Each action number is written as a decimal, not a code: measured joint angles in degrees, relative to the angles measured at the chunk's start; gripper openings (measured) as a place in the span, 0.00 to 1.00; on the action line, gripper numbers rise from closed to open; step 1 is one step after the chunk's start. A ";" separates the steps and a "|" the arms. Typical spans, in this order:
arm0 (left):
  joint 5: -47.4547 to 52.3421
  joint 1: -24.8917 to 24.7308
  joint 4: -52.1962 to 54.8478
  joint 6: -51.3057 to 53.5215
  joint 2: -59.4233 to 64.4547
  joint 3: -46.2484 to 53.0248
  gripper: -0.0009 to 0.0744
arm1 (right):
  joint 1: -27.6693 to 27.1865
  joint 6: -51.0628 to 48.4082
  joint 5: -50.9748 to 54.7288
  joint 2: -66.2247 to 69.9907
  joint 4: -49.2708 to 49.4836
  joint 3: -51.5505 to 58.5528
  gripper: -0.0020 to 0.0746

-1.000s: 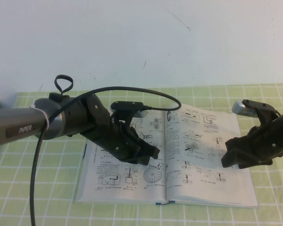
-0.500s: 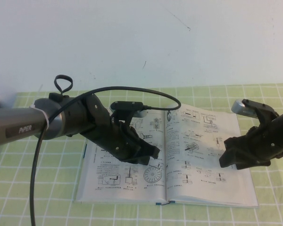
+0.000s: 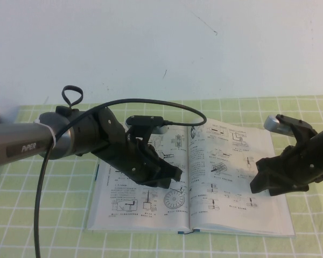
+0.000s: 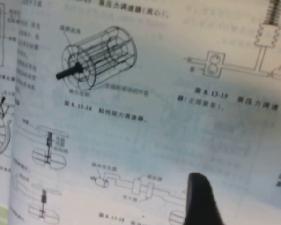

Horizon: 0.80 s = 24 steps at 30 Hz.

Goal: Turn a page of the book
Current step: Open the closed book

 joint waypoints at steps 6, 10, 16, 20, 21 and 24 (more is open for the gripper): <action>0.09 0.05 0.00 0.00 0.00 0.00 0.01 | -1.10 0.23 4.31 0.00 -3.24 -1.28 0.52; 0.12 0.05 -0.13 0.00 0.00 0.00 0.01 | -1.12 0.34 4.68 0.00 -3.38 -1.36 0.51; 0.21 0.14 -0.25 0.00 0.00 0.00 0.01 | -1.12 1.21 4.79 0.13 -4.13 -1.36 0.51; 0.21 0.14 -0.25 0.00 0.03 0.00 0.01 | -1.12 1.99 5.38 1.58 -4.18 -1.56 0.51; 0.21 0.14 -0.25 0.00 0.03 0.00 0.01 | -1.12 2.12 5.70 1.82 -3.76 -1.78 0.51; 0.21 0.14 -0.25 0.10 0.13 0.00 0.01 | -1.45 1.84 6.21 2.24 -1.66 -1.97 0.51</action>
